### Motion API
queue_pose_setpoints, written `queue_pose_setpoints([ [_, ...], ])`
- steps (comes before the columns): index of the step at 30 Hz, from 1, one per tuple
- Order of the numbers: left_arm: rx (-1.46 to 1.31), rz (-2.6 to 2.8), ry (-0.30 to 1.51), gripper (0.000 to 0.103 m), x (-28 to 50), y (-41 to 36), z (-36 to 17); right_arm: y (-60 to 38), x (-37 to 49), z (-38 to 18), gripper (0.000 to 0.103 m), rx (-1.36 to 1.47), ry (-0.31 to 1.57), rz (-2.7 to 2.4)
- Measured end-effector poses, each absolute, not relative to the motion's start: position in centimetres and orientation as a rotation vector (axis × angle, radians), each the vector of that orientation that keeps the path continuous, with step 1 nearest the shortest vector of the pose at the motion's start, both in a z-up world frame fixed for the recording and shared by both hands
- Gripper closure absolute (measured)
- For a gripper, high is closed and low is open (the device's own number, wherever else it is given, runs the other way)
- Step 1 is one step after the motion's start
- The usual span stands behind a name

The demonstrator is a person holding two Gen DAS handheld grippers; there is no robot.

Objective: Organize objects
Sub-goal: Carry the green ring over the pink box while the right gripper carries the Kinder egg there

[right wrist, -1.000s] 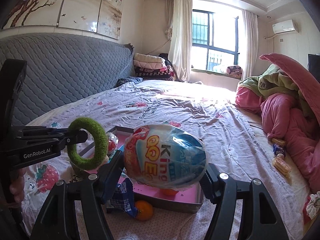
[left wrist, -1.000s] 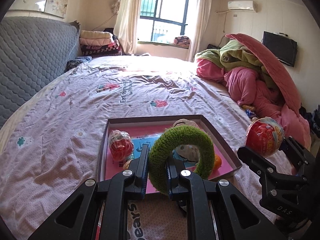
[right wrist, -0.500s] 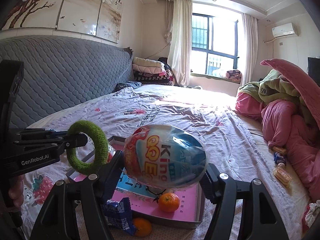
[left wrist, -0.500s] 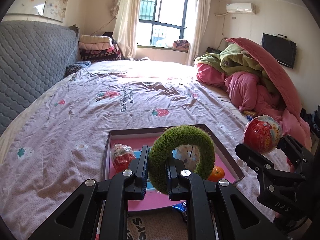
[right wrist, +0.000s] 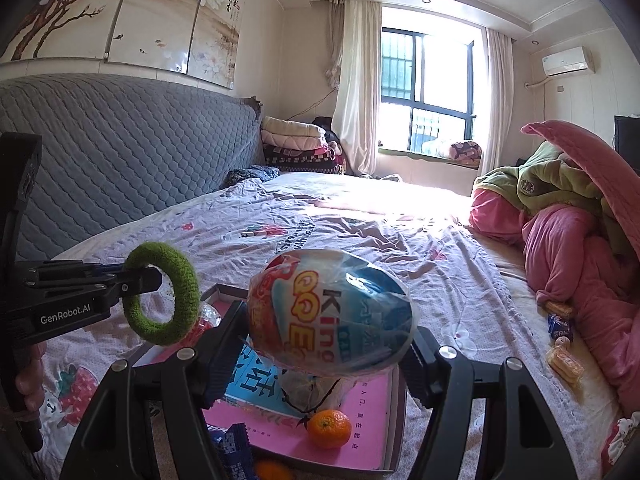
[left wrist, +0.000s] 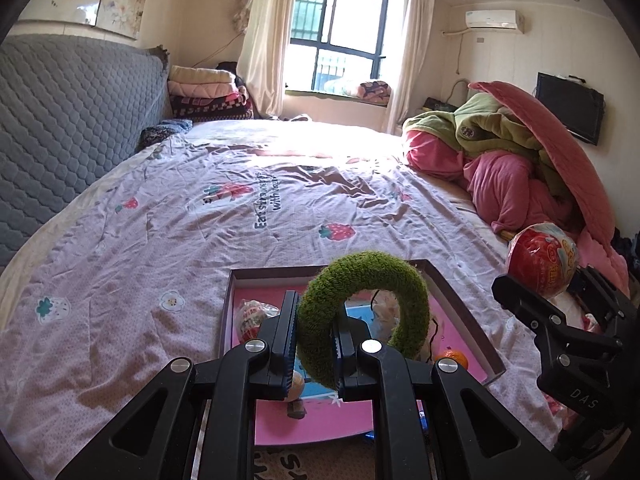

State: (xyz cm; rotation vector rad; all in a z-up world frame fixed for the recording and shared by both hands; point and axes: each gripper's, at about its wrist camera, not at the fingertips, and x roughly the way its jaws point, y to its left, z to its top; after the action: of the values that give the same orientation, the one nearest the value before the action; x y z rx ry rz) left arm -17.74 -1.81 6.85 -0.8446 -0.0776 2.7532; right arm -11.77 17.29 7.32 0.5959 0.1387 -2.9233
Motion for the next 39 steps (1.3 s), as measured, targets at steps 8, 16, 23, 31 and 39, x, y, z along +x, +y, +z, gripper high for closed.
queue_pose_setpoints([
  [8,-0.890,2.763,-0.078,0.088,-18.8,-2.2,5.5,16.9,-13.8,7.4,0.034,0.607,0.161,-2.908],
  [16,-0.942,2.753,-0.064,0.088,-19.6,-1.9,3.7,16.9,-15.2,5.9,0.034,0.663,0.185,-2.887],
  [23,-0.989,2.730,-0.015,0.088,-19.8,-0.9,2.0,17.1,-15.8,4.2,0.034,0.734,0.183,-2.858],
  [31,-1.041,2.704,0.015,0.088,-19.5,-0.3,0.4,16.6,-16.2,2.8,0.034,0.790,0.206,-2.818],
  [39,-1.071,2.692,0.023,0.088,-19.4,0.0,-0.4,16.4,-16.4,2.0,0.034,0.830,0.217,-2.806],
])
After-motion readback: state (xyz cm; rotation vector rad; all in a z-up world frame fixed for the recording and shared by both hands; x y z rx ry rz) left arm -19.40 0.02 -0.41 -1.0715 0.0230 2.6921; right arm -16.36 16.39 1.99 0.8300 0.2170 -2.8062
